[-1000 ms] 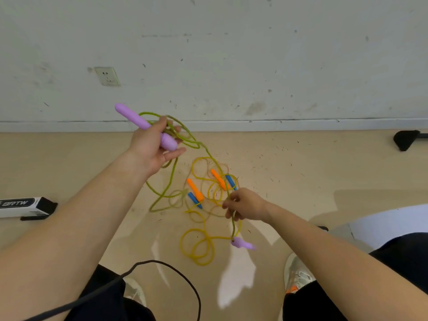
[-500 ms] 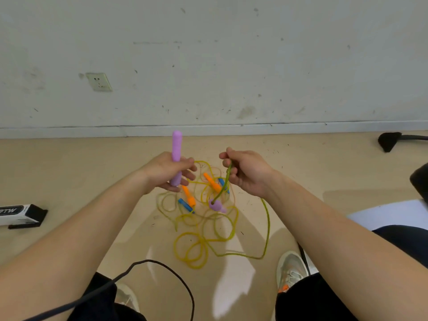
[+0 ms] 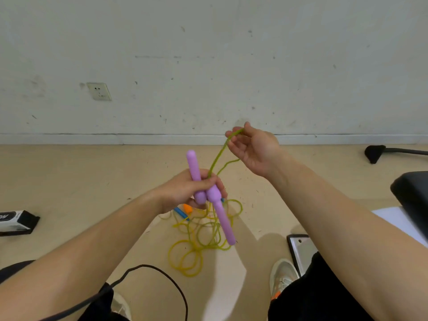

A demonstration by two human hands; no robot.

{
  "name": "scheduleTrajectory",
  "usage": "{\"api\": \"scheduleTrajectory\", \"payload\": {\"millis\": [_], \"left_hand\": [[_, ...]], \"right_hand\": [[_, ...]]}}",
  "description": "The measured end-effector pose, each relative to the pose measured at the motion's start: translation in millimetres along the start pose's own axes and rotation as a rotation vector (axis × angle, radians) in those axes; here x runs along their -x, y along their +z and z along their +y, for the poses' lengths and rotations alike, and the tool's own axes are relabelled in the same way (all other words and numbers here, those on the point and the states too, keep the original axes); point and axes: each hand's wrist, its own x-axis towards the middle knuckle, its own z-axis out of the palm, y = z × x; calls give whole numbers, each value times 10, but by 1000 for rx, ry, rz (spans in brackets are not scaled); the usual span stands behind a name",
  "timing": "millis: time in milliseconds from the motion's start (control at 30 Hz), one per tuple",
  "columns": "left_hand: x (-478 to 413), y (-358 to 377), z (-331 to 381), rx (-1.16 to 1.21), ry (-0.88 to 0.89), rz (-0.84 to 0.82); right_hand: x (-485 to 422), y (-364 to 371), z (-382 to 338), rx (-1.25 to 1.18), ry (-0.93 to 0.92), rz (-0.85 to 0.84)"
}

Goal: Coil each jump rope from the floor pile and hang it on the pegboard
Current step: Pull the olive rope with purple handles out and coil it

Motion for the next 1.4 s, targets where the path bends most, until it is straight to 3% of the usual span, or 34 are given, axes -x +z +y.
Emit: {"api": "scheduleTrajectory", "payload": {"millis": [133, 233, 467, 600, 867, 1067, 1400], "left_hand": [[20, -120, 85, 249, -36, 137], [5, -202, 84, 364, -120, 180], [-72, -299, 62, 548, -255, 189], [-106, -347, 85, 630, -251, 231], [-186, -238, 80, 533, -283, 250], [-183, -249, 51, 489, -415, 243], [-92, -188, 86, 245, -293, 283]], "right_hand": [[50, -117, 120, 737, 71, -71], [145, -126, 261, 982, 55, -278], [84, -146, 317, 902, 51, -549], [12, -146, 363, 995, -214, -680], [-93, 6, 506, 963, -560, -378], [-155, -66, 446, 906, -421, -187], [-30, -88, 687, 840, -240, -273]]}}
